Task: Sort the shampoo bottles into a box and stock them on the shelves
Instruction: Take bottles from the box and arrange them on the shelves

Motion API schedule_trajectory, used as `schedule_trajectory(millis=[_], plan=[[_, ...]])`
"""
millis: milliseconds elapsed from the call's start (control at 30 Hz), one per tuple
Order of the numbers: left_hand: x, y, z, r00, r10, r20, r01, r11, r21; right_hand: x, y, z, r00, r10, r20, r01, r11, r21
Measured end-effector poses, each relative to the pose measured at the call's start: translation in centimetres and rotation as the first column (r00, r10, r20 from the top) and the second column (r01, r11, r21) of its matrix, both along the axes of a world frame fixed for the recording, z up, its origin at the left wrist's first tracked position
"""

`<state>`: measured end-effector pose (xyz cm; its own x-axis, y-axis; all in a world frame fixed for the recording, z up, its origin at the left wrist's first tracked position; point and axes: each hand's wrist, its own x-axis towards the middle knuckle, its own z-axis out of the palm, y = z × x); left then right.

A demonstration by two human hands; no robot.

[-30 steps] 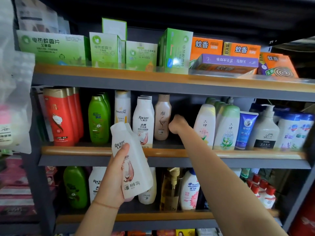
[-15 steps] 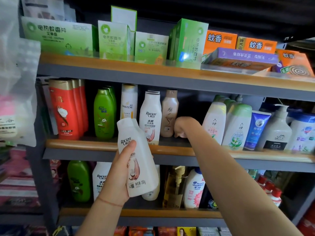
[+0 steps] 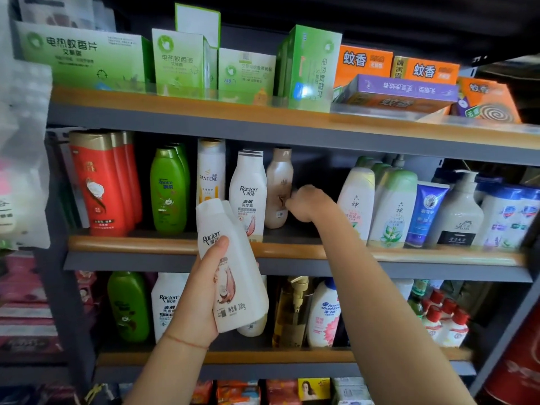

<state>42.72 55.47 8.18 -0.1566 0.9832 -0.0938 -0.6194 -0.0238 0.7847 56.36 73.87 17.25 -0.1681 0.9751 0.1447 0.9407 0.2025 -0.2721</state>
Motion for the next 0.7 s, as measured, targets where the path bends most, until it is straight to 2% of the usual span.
schedule_trajectory(millis=[100,167,300,367,400,467,500,533,567,600,700], plan=[[0.4,-0.1,0.3,0.999,0.009,0.031,-0.010,1.000,0.026,0.2,-3.0,0.6,0.995,0.045,-0.087,-0.034,0.991,0.131],[0.6,-0.2,0.5,0.998,0.020,0.055,-0.023,0.999,0.047,0.6,-5.7,0.7,0.965,0.067,-0.255,-0.013,0.978,0.207],[0.8,-0.6,0.7,0.998,0.030,0.063,-0.034,0.997,0.067,1.8,-9.1,-0.9,0.778,0.074,-0.623,0.065,0.978,0.198],[0.7,-0.8,0.7,0.998,0.036,0.045,-0.039,0.997,0.069,2.7,-10.0,-1.9,0.620,0.088,-0.780,0.048,0.988,0.149],[0.7,-0.8,0.6,0.998,0.044,0.037,-0.047,0.997,0.065,3.4,-10.3,-2.4,0.487,0.084,-0.869,0.006,0.995,0.099],[0.6,-0.9,0.5,0.997,0.062,0.034,-0.064,0.996,0.055,4.5,-10.5,-3.7,0.142,0.031,-0.989,-0.213,0.977,0.000],[0.7,-0.9,0.5,0.997,0.070,0.033,-0.071,0.996,0.051,5.0,-10.6,-4.5,-0.034,-0.024,-0.999,-0.353,0.936,-0.011],[0.7,-0.9,0.4,0.997,0.074,0.033,-0.076,0.996,0.049,5.5,-10.6,-5.2,-0.156,-0.088,-0.984,-0.467,0.884,-0.005],[0.8,-0.9,0.4,0.997,0.078,0.030,-0.079,0.996,0.046,5.7,-10.6,-5.8,-0.221,-0.137,-0.966,-0.553,0.833,0.008],[0.9,-0.9,0.4,0.996,0.079,0.031,-0.080,0.996,0.043,5.7,-10.8,-6.3,-0.245,-0.161,-0.956,-0.620,0.784,0.027],[1.3,-1.1,0.4,0.996,0.085,0.030,-0.086,0.995,0.053,5.2,-11.7,-7.1,-0.259,-0.182,-0.949,-0.744,0.663,0.076]])
